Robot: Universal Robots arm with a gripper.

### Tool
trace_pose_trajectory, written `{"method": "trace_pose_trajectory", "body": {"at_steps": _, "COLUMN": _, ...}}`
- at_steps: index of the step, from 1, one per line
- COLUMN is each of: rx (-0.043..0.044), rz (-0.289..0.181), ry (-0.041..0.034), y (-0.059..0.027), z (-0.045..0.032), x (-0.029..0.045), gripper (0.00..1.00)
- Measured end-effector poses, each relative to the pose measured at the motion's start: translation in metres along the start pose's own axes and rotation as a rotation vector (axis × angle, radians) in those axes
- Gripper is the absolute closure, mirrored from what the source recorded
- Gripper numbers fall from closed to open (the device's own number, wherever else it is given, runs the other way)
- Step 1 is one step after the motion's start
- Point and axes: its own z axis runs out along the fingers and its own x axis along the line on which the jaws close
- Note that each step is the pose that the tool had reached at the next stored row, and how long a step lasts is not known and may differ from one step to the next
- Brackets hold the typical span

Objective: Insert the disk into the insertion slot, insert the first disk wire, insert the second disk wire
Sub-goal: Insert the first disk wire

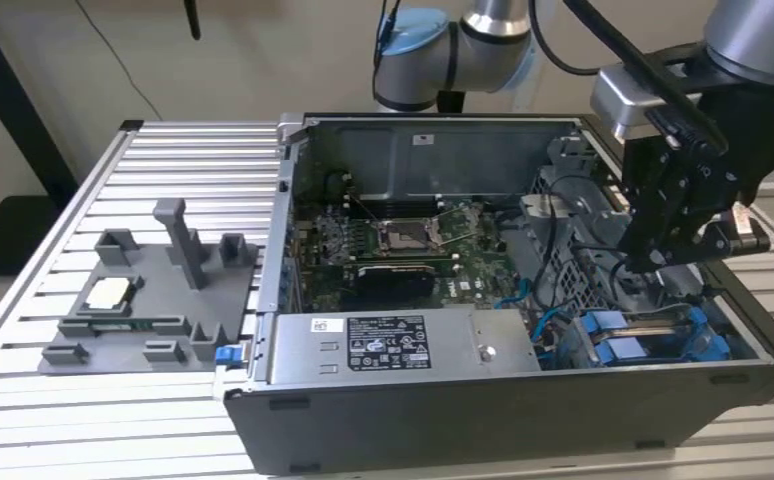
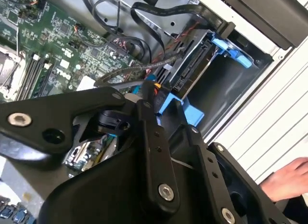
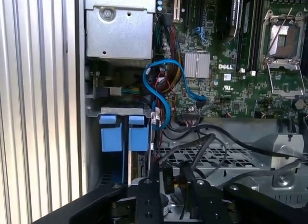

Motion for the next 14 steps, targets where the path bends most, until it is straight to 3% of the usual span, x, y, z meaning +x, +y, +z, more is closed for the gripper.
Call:
{"method": "trace_pose_trajectory", "body": {"at_steps": 5, "rx": 0.0031, "rz": 0.0, "ry": -0.0017, "y": 0.0, "z": 0.0003, "x": 0.0001, "gripper": 0.71}}
{"method": "trace_pose_trajectory", "body": {"at_steps": 7, "rx": 0.0031, "rz": 0.0, "ry": -0.0017, "y": 0.0, "z": 0.0003, "x": 0.0001, "gripper": 0.81}}
{"method": "trace_pose_trajectory", "body": {"at_steps": 14, "rx": 0.0032, "rz": 0.0, "ry": -0.0018, "y": -0.0002, "z": 0.0005, "x": 0.0001, "gripper": 0.81}}
